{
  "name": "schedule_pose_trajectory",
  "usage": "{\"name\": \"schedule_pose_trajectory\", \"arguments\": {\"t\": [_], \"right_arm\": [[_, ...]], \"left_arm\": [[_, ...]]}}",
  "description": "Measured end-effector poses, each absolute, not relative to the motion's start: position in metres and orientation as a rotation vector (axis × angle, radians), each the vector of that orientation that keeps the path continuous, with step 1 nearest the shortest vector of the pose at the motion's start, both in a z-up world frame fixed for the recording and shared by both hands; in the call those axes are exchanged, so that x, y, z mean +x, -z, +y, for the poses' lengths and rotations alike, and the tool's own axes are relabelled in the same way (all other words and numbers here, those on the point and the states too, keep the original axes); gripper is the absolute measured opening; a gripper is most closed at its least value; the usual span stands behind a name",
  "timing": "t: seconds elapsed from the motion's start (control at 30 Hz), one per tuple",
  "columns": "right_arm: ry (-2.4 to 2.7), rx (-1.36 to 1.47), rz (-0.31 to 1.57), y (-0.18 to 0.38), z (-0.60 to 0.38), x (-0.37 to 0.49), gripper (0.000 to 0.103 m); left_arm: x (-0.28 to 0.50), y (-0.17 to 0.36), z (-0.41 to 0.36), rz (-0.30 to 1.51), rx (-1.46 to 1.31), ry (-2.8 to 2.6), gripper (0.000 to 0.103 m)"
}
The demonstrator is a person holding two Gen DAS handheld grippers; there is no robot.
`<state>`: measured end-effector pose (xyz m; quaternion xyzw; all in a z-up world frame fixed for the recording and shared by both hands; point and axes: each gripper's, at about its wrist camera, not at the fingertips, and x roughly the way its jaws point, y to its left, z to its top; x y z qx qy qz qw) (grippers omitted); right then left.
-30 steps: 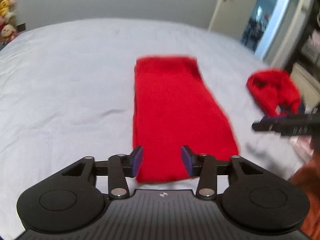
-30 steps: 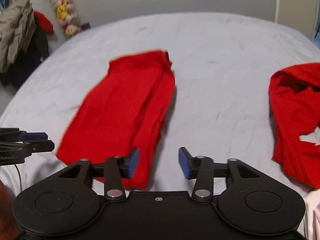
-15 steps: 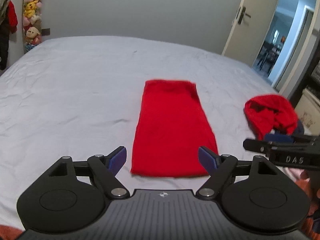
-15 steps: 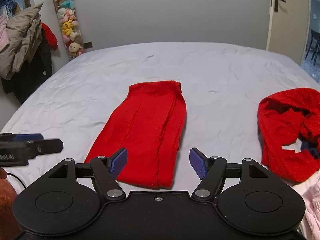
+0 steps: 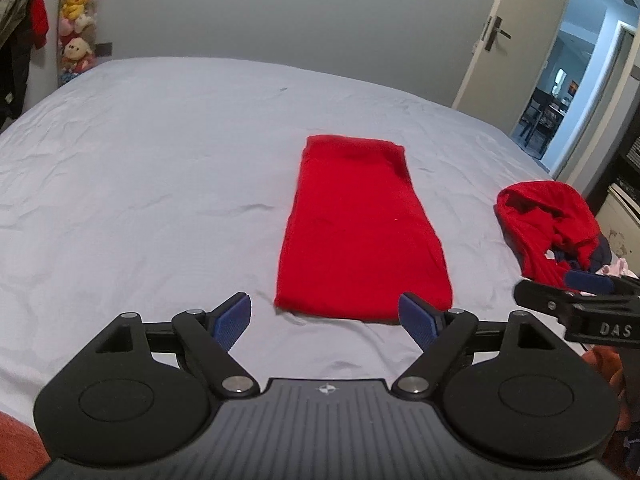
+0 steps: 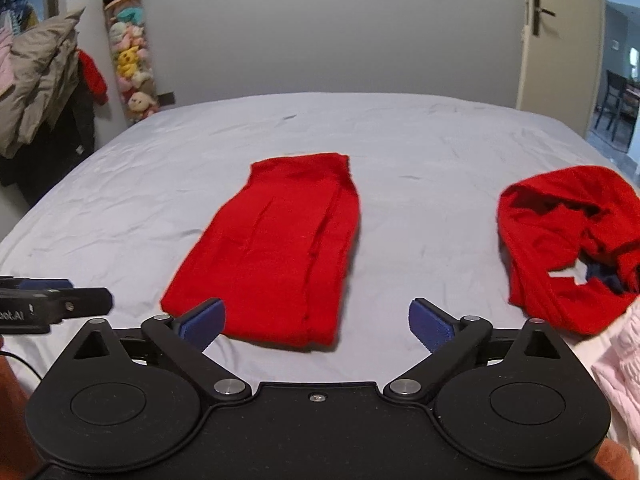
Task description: Fold clothes
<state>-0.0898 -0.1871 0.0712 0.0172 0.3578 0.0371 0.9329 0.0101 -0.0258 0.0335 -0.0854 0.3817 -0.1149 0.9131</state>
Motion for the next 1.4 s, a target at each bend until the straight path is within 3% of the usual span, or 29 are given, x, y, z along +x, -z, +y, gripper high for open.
{"name": "schedule_pose_trajectory", "arguments": {"t": [0.2,0.43,1.4], "right_arm": [[-0.031,-0.035,0.683,-0.055,-0.194,-0.095,0.102],[-0.03,-0.002,0.717,-0.038,-0.2,-0.088,0.102],[-0.042,0.0,0.727,-0.028,-0.198,-0.083,0.102]], "left_arm": [[0.017,-0.023,-0.016,0.839,-0.25,0.206,0.081],[0.017,-0.017,-0.034,0.893,-0.099,0.176,0.081],[0.014,-0.016,-0.043,0.874,-0.082,0.2,0.081]]}}
